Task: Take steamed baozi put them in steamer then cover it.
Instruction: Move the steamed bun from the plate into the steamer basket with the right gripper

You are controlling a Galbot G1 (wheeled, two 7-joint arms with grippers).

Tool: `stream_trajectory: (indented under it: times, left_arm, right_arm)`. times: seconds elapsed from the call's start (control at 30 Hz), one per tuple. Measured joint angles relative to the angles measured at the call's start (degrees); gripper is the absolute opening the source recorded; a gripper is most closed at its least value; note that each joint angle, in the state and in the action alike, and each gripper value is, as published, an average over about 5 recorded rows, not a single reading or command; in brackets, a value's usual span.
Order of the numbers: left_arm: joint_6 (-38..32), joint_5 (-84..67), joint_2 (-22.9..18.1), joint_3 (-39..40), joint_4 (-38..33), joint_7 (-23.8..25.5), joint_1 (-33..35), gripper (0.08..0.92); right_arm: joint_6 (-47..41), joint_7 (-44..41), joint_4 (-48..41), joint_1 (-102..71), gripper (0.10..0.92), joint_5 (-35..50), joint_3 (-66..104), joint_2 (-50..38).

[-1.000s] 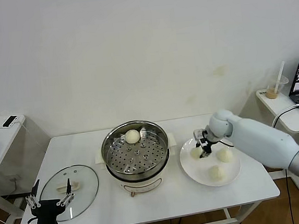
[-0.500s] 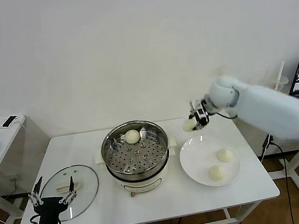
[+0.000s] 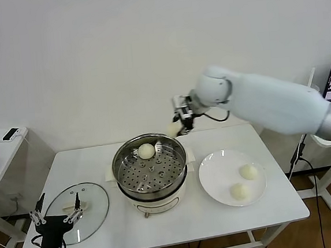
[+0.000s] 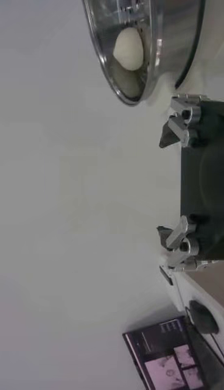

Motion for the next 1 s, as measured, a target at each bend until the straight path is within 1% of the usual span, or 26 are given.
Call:
stream_trajectory:
  times: [0.23, 0.5, 0.77, 1.0]
  left_arm:
    - [0.09, -0.06, -0.27, -0.70, -0.48, 0.05, -0.15, 0.823]
    - [-0.01, -0.19, -0.92, -1.10, -1.34, 0.05, 0.31, 0.823]
    - [-0.05, -0.48, -0.90, -1.58, -1.59, 0.05, 0.28, 0.823]
    - [-0.06, -0.61, -0.88, -1.59, -1.55, 0.07, 0.21, 0.823]
  right_arm:
    - [-3.38, 3.30, -3.26, -1.47, 0.509, 4.30, -1.89, 8.77]
    - [-6.08, 5.95, -8.98, -5.29, 0.509, 6.18, -2.98, 16.79]
    - [-7.50, 7.50, -13.97, -8.58, 0.509, 6.39, -3.25, 21.78]
    - [-8.62, 7.86, -16.18, -9.97, 0.513, 6.34, -3.65, 23.83]
